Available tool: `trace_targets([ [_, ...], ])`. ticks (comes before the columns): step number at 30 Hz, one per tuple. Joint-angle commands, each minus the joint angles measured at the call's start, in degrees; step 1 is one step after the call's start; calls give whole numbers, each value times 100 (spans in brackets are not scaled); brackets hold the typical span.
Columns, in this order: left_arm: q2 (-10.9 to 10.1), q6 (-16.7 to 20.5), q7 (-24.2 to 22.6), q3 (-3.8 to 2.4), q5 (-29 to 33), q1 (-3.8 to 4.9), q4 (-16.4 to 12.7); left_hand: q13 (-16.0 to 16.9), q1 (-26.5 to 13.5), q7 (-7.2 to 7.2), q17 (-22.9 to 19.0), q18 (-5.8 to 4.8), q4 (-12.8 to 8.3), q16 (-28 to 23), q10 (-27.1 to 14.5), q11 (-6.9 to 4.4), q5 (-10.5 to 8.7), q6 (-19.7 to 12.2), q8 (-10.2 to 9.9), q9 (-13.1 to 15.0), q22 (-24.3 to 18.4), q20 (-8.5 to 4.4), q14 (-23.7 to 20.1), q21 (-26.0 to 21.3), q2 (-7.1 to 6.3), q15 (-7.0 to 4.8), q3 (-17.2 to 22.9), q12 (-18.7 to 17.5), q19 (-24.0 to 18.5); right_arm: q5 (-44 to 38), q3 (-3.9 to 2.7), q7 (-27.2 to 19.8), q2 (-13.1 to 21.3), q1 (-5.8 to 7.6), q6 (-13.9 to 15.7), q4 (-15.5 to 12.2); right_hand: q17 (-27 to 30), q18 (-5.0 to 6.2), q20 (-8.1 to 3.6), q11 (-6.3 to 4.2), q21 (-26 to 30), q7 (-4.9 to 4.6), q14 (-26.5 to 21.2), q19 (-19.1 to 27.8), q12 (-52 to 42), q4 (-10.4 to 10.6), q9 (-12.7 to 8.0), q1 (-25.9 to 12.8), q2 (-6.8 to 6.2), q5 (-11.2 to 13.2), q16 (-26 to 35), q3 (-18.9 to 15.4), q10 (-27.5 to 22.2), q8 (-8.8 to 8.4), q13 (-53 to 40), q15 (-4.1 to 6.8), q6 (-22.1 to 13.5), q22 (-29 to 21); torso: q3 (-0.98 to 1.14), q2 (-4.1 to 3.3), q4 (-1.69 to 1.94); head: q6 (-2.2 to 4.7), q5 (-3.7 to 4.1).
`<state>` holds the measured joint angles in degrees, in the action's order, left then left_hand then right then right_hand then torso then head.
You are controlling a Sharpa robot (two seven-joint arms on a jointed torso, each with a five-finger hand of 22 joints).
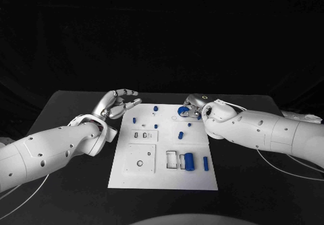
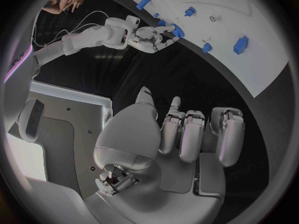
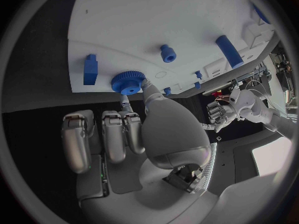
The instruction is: Assemble the parts on the task board
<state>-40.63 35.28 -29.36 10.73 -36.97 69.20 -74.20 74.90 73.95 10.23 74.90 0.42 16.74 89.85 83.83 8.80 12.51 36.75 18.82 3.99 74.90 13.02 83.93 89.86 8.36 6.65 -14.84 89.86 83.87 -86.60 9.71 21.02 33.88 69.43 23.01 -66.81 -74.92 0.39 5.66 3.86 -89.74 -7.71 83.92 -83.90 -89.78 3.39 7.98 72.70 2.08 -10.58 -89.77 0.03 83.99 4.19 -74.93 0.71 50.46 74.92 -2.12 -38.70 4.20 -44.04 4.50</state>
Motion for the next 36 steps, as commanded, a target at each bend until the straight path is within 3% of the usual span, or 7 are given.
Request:
trace_targets([
  [1, 5, -53, -61, -3, -22, 3, -12, 1510, 44, 170, 1510, -17, -11, 15, 617, -42, 26, 29, -29, -4, 1431, -17, 607, -8, -9, -51, -26, 14, 478, -26, 4, 12, 7, -8, 4, -16, -1508, -39, 49, 28, -26, -16, 608, -610, -22, 5, 6, -60, 24, -35, -23, 45, 601, 8, -1507, -52, 33, 1508, 2, -3, 0, 1, -1],
  [18, 1, -54, -64, -3, -22, 3, -3, 1510, 44, 170, 1510, -17, -11, 15, 617, -42, 26, 29, -29, -4, 1431, -17, 607, -8, -9, -51, -26, 14, 478, 164, 4, -211, 117, -12, 374, -110, -1508, -39, 90, 73, -26, -63, 608, -610, -22, 65, 27, -372, -17, -593, -23, 154, 601, -16, -1507, -93, 48, 1508, 1, 1, 1, 5, -2],
  [25, -1, -53, -61, -3, -23, 2, 9, 1510, 44, 170, 1510, -17, -11, 15, 617, -42, 26, 29, -29, -4, 1431, -17, 607, -8, -9, -51, -26, 14, 478, 310, 1, -249, 164, -11, 443, -146, -1508, -39, 93, 78, -26, -71, 608, -610, -22, 69, 29, -393, -19, -611, -23, 166, 601, -18, -1507, -97, 49, 1508, 0, 4, 2, -2, 0],
  [36, -2, -52, -60, -3, -34, 1, 16, 1510, 44, 170, 1510, -17, -11, 15, 617, -42, 26, 29, -29, -4, 1431, -17, 607, -8, -9, -51, -26, 14, 478, 350, 0, -211, 173, -11, 310, -83, -1508, -39, 104, 88, -26, -77, 608, -610, -22, 4, 30, -345, -26, -578, -23, 244, 601, -25, -1507, -108, 39, 1508, 4, 2, -4, -23, 4],
])
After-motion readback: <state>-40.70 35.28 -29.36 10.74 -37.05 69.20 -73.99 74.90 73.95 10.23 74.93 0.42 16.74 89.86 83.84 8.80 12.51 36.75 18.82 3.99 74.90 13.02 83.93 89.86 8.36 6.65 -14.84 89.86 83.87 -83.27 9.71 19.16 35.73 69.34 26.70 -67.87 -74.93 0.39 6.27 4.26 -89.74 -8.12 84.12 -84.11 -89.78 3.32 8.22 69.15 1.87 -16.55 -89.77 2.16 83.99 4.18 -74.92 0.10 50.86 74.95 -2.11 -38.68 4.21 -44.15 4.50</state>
